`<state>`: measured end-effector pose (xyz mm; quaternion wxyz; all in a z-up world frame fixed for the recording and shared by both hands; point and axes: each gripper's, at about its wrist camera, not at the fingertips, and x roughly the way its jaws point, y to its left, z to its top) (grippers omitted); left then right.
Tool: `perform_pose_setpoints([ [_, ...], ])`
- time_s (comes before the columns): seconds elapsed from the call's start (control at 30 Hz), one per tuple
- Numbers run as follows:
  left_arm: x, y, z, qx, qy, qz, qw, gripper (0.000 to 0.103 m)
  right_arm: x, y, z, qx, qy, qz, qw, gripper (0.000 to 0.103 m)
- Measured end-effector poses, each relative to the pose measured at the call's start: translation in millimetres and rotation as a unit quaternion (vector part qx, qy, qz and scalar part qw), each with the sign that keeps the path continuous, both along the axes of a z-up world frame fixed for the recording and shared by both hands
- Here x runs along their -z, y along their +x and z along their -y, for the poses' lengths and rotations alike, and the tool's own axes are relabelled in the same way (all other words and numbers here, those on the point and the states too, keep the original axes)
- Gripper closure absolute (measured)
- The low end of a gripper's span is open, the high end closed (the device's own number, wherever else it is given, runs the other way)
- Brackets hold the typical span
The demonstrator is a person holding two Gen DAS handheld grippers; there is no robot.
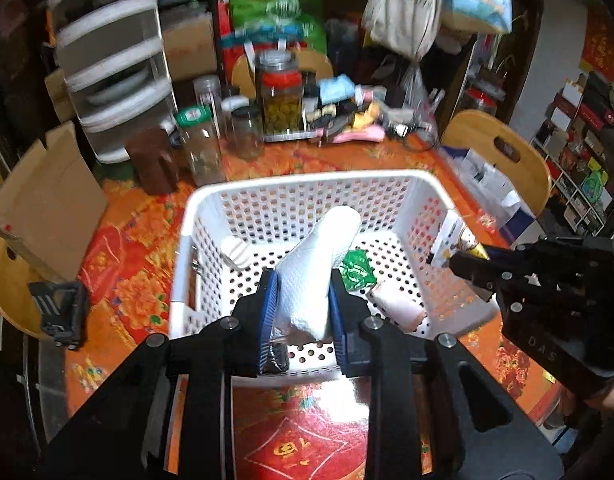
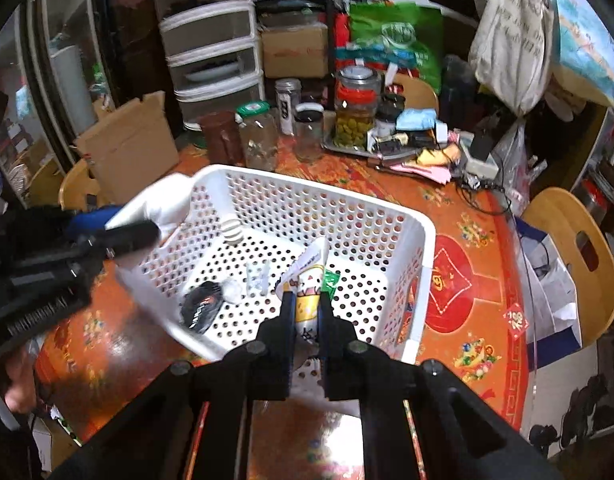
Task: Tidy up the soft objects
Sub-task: 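Carry the white cloth with the left tool while the right tool carries the cartoon packet to the basket, then open the left tool over the basket while the right tool releases the cartoon packet inside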
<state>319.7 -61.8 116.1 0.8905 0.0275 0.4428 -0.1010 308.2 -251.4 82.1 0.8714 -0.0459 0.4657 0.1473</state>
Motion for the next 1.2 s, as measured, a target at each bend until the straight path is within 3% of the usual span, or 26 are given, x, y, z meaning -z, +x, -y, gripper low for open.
perform_pose_setpoints([
  [0.37, 78, 65, -5, -0.017, 0.011, -0.080, 0.9966, 0.080, 54, 47, -2, 0.018, -0.013, -0.062, 0.998, 0.095],
  [0.73, 115, 83, -3, -0.019, 0.016, -0.109, 0.9938, 0.080, 82, 64, -6, 0.015, -0.003, -0.090, 0.996, 0.094],
  [0.83, 117, 84, -1, -0.017, 0.015, -0.112, 0.9935, 0.079, 84, 65, -6, 0.016, 0.004, -0.092, 0.996, 0.090],
  [0.87, 119, 85, -1, -0.015, 0.015, -0.114, 0.9932, 0.078, 85, 66, -5, 0.019, 0.007, -0.094, 0.995, 0.087],
  [0.93, 118, 84, 0, -0.016, 0.015, -0.110, 0.9936, 0.067, 86, 67, -3, 0.023, 0.015, -0.102, 0.994, 0.068],
  [1.0, 116, 81, -1, -0.023, 0.017, -0.099, 0.9947, 0.030, 82, 64, -1, 0.019, 0.025, -0.093, 0.995, 0.064],
  [1.03, 113, 80, -2, -0.025, 0.016, -0.089, 0.9955, 0.023, 80, 62, -1, 0.018, 0.029, -0.088, 0.996, 0.060],
  [1.1, 105, 75, -5, -0.026, 0.011, -0.072, 0.9970, 0.019, 74, 59, 0, 0.017, 0.033, -0.081, 0.996, 0.055],
  [1.17, 98, 68, -10, -0.025, 0.010, -0.063, 0.9977, 0.019, 69, 54, -2, 0.022, 0.012, -0.076, 0.997, 0.025],
  [1.2, 94, 63, -13, -0.023, 0.008, -0.054, 0.9982, 0.019, 67, 51, -1, 0.025, -0.002, -0.070, 0.997, 0.016],
])
